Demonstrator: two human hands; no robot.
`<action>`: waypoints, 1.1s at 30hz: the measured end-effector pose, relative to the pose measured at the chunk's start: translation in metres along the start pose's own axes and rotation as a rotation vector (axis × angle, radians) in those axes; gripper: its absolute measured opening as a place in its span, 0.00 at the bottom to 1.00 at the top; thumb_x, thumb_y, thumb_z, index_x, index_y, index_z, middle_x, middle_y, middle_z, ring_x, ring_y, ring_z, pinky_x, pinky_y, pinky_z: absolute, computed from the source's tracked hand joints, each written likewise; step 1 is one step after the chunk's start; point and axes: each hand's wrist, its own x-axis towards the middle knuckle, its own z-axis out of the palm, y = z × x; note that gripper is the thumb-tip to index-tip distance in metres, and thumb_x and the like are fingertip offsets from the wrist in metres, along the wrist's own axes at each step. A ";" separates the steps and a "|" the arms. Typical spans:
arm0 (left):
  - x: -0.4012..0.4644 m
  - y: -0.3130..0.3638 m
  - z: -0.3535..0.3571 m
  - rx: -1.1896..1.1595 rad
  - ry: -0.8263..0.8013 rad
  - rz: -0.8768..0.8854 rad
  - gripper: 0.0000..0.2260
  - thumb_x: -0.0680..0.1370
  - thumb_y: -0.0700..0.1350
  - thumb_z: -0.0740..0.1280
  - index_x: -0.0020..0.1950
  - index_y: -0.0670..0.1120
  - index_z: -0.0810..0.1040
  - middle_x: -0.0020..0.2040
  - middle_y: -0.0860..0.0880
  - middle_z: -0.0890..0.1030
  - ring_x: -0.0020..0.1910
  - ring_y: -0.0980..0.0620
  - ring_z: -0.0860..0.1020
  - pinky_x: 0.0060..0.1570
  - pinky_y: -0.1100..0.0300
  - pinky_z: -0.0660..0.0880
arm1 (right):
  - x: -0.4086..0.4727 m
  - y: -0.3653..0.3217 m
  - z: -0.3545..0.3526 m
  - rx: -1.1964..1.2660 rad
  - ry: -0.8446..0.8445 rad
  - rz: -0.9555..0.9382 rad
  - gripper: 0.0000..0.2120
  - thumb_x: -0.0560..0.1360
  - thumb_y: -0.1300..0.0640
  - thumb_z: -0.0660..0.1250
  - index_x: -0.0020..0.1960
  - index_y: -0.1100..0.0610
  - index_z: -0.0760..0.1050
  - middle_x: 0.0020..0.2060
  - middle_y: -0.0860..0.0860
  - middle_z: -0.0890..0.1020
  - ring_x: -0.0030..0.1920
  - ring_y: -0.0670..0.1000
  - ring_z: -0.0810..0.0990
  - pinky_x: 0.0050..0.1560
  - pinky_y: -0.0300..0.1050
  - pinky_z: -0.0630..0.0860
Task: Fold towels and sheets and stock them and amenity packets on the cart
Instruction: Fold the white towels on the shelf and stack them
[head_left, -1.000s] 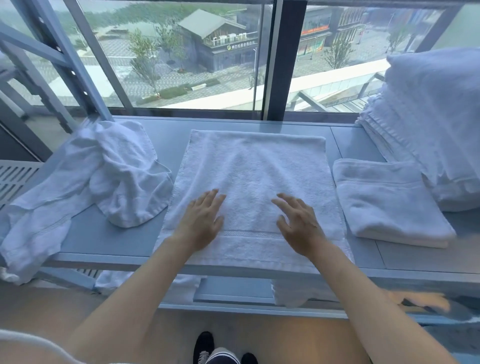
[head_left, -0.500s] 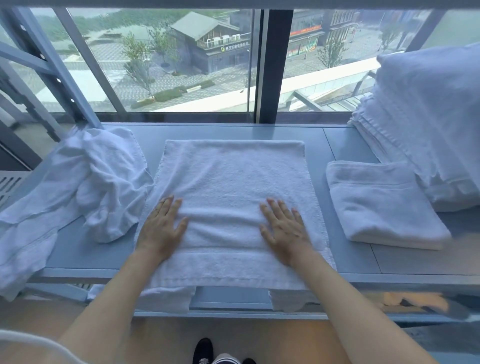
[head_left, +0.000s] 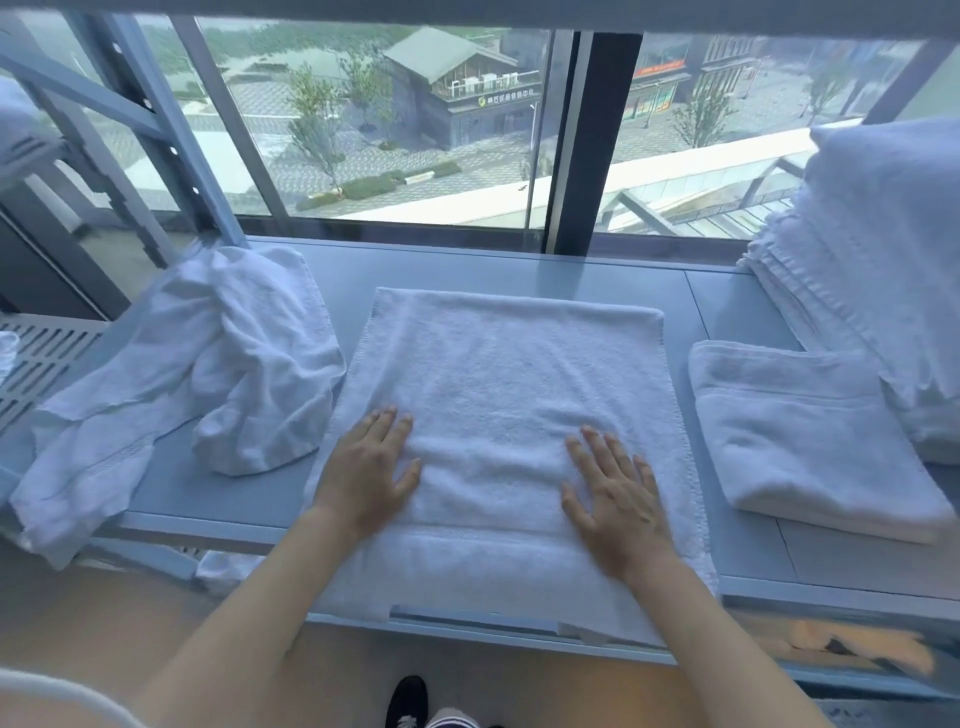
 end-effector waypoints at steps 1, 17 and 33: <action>0.000 0.008 0.000 0.006 0.062 0.039 0.22 0.79 0.53 0.62 0.70 0.44 0.78 0.70 0.43 0.77 0.72 0.41 0.73 0.72 0.45 0.66 | -0.006 0.006 -0.004 -0.012 0.017 0.008 0.32 0.80 0.39 0.55 0.82 0.43 0.56 0.83 0.43 0.52 0.83 0.48 0.51 0.79 0.54 0.53; 0.011 0.007 0.012 0.052 -0.141 -0.124 0.33 0.80 0.70 0.55 0.83 0.63 0.52 0.85 0.48 0.47 0.84 0.44 0.45 0.79 0.39 0.46 | 0.021 0.051 -0.017 0.024 0.023 0.091 0.30 0.83 0.43 0.57 0.83 0.43 0.56 0.83 0.44 0.53 0.83 0.48 0.48 0.81 0.56 0.48; -0.020 0.010 0.018 0.030 -0.142 -0.093 0.40 0.77 0.75 0.39 0.84 0.56 0.40 0.84 0.52 0.35 0.82 0.52 0.33 0.81 0.46 0.40 | -0.001 0.056 -0.016 0.006 -0.013 0.088 0.30 0.83 0.40 0.50 0.84 0.41 0.49 0.83 0.40 0.47 0.82 0.43 0.40 0.82 0.53 0.42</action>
